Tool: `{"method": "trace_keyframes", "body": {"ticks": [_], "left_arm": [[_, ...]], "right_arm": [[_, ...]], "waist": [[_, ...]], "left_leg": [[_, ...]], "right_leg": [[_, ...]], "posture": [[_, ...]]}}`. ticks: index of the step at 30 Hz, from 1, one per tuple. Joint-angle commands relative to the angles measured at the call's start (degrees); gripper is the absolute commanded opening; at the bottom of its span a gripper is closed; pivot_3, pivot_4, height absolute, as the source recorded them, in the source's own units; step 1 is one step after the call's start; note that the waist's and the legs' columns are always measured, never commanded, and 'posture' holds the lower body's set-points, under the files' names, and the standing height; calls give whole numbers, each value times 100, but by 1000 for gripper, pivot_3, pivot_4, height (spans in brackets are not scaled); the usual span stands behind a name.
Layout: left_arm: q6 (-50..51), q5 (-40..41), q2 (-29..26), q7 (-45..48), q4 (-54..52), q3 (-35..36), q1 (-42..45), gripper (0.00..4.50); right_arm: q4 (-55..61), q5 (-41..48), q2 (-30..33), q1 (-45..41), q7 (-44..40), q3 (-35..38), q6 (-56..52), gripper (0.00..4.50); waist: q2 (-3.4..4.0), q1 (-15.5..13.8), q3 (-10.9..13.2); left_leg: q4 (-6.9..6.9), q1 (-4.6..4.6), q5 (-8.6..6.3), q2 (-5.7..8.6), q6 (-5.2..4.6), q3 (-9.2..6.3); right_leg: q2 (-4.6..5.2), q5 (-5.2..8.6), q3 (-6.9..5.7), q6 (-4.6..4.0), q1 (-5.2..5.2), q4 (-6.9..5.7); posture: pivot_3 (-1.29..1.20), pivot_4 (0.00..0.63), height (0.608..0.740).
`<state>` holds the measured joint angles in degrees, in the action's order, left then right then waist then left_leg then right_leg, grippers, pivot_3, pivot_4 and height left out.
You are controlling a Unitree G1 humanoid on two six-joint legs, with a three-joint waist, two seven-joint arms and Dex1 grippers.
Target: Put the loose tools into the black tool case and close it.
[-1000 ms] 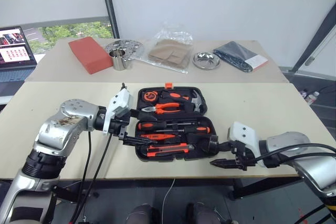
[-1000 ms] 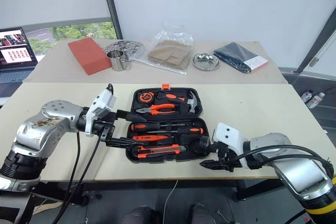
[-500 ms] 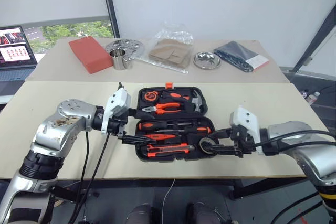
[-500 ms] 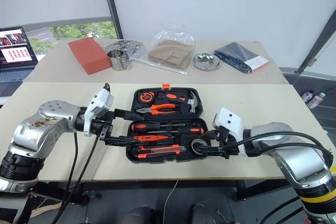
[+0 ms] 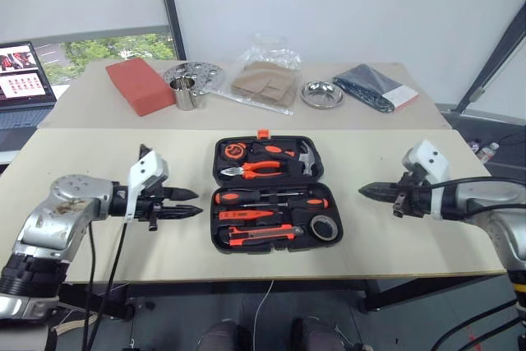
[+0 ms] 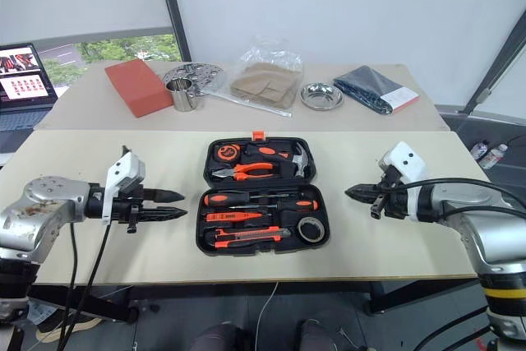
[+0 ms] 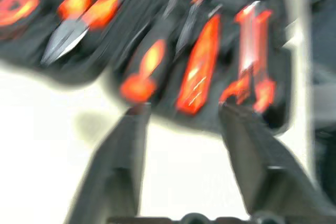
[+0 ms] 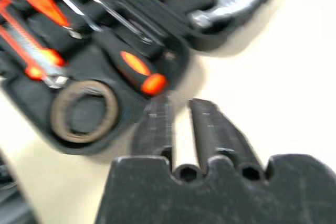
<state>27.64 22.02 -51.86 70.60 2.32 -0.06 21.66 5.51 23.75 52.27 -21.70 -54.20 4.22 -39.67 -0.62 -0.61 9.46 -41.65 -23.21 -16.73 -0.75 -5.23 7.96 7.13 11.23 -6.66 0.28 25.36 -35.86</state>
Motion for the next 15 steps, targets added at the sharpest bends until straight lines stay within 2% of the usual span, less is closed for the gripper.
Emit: {"method": "trace_keyframes", "body": {"ticks": [1,2,3,8,12,15], "left_arm": [[-409,-276,125,-133,213,-70,63,625],[-461,-333,222,-141,270,-154,97,217],[-484,-390,336,-182,314,-245,144,44],[-203,-338,720,-214,338,-414,374,44],[-293,-359,580,188,2,-644,210,44],[-107,-204,401,394,-175,-620,66,44]], "right_arm": [[-543,-580,-232,-338,3,-479,834,0],[-763,-836,-332,-460,2,-703,1163,0],[-927,-1023,-438,-573,-1,-888,1420,0],[-1091,-1202,-718,-849,-469,-1295,1873,0],[-192,-425,-543,-589,-1539,-1283,1492,0],[187,-259,-399,-334,-1743,-1212,1325,0]], "waist": [[0,-5,0],[0,-1,0],[0,5,0],[1,10,2],[2,29,2],[2,50,2]], "left_leg": [[0,-3,0,0,0,-1],[0,-6,0,0,0,-1],[0,-7,0,0,0,1],[0,-7,1,1,0,11],[1,-13,2,1,0,10],[19,-7,1,0,2,6]], "right_leg": [[0,-1,-2,-2,2,0],[0,-1,-4,-2,3,0],[2,-1,-4,-2,5,-1],[-3,-2,-3,-1,8,-10],[-10,-2,-10,-2,12,-11],[-10,-1,-16,-2,10,-1]], "posture": [[0,150,734],[0,150,734],[0,150,734],[0,150,734],[0,150,734],[0,150,734]]}}
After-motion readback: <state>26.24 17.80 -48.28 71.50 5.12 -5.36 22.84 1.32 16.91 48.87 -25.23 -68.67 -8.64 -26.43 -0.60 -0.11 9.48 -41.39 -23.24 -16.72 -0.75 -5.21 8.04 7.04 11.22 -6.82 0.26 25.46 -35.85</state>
